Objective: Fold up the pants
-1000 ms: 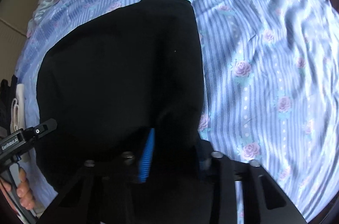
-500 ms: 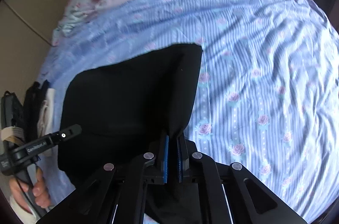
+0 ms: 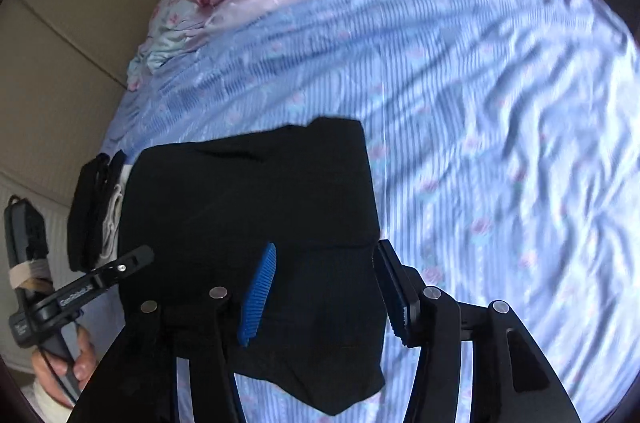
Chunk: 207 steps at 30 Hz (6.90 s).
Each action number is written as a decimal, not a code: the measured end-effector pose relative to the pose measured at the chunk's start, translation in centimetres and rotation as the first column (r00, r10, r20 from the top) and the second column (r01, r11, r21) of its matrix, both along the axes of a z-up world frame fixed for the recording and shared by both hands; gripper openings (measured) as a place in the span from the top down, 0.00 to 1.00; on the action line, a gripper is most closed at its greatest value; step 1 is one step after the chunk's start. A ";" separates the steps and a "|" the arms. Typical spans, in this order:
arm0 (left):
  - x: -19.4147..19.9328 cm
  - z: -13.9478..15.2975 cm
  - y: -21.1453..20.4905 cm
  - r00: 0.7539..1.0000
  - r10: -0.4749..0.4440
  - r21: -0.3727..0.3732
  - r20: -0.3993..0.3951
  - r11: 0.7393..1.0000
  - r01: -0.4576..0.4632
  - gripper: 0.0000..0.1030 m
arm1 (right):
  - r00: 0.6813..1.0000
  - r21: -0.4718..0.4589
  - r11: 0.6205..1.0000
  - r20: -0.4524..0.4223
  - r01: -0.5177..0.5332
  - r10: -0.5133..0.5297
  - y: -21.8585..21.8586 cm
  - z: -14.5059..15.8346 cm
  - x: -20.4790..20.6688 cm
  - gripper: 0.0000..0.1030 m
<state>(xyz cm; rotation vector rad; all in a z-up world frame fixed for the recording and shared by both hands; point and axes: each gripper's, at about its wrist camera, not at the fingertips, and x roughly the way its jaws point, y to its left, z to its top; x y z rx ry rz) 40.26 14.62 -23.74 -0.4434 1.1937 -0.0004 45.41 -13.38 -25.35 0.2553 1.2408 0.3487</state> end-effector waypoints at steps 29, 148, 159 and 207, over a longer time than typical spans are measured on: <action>-1.4 0.2 1.3 0.996 0.093 -0.052 0.007 0.994 -0.093 0.88 | 0.993 0.087 0.989 0.029 -0.120 0.118 4.6 0.9 -0.1 0.92; -16.7 19.4 -1.2 0.926 0.200 -0.011 0.320 0.978 -0.207 0.77 | 0.857 0.024 0.929 0.396 -0.369 0.330 4.9 21.0 -13.5 0.90; -22.4 23.2 2.4 0.881 0.235 -0.019 0.411 0.968 -0.250 0.77 | 0.801 0.069 0.900 0.489 -0.431 0.346 8.7 24.3 -16.5 0.90; -5.0 8.5 49.1 0.992 -0.047 0.026 0.117 0.999 0.044 0.76 | 0.931 -0.057 0.955 0.211 -0.292 0.298 55.2 11.7 -3.8 0.90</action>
